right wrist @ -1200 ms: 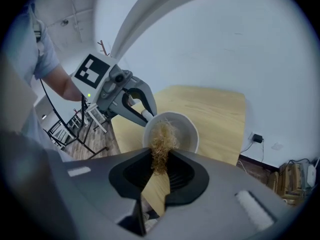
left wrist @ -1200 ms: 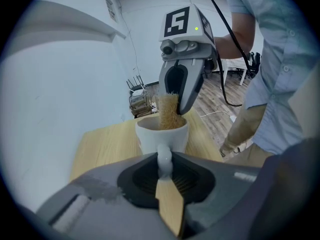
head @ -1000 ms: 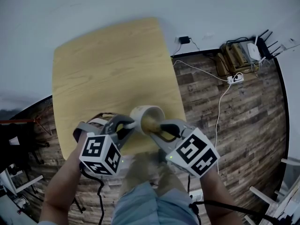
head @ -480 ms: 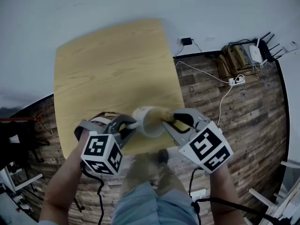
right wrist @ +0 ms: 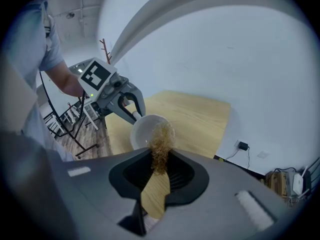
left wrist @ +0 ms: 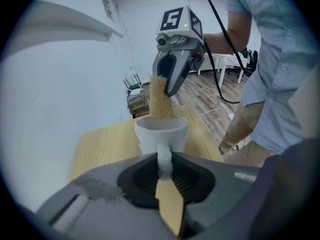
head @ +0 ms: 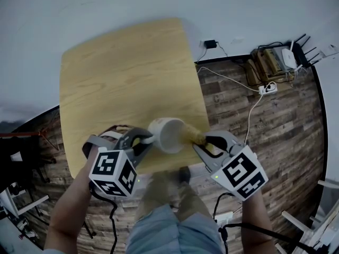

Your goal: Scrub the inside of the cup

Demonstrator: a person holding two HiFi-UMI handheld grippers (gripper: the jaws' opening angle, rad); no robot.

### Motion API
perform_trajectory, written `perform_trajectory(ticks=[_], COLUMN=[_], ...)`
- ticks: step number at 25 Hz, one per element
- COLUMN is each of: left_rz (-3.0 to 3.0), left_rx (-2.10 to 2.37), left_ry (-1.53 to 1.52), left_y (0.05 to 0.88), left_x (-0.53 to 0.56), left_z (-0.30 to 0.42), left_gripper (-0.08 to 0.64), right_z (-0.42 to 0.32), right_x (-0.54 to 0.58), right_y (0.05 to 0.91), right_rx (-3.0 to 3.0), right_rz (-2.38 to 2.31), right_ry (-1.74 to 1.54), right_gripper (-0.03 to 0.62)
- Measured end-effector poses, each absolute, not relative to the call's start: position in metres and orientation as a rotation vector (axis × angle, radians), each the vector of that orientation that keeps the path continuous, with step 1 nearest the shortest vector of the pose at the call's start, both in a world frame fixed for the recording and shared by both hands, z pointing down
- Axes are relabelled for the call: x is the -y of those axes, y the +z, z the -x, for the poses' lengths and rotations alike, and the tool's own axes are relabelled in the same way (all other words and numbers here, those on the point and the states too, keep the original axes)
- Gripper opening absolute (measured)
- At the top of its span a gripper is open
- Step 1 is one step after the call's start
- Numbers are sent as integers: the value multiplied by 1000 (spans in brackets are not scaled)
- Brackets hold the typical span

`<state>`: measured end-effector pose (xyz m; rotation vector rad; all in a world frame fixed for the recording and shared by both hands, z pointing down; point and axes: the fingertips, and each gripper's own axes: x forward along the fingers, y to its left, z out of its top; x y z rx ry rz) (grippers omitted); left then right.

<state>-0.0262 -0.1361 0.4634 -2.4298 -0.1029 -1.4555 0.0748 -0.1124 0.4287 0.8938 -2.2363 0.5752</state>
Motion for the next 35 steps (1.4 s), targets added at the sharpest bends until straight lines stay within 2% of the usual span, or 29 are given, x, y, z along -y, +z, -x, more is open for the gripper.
perform_trajectory(ticks=[21, 35], left_rz=[2405, 2416], left_rx=[130, 143], left_ry=[-1469, -1454], left_y=[466, 467], left_x=[133, 130], left_z=[17, 15], left_gripper=[66, 66], right_z=[-38, -66], right_x=[97, 139], right_y=[407, 397], right_rx=[2327, 2312], right_rz=[-855, -1012], right_ry=[657, 605], right_gripper=[66, 66])
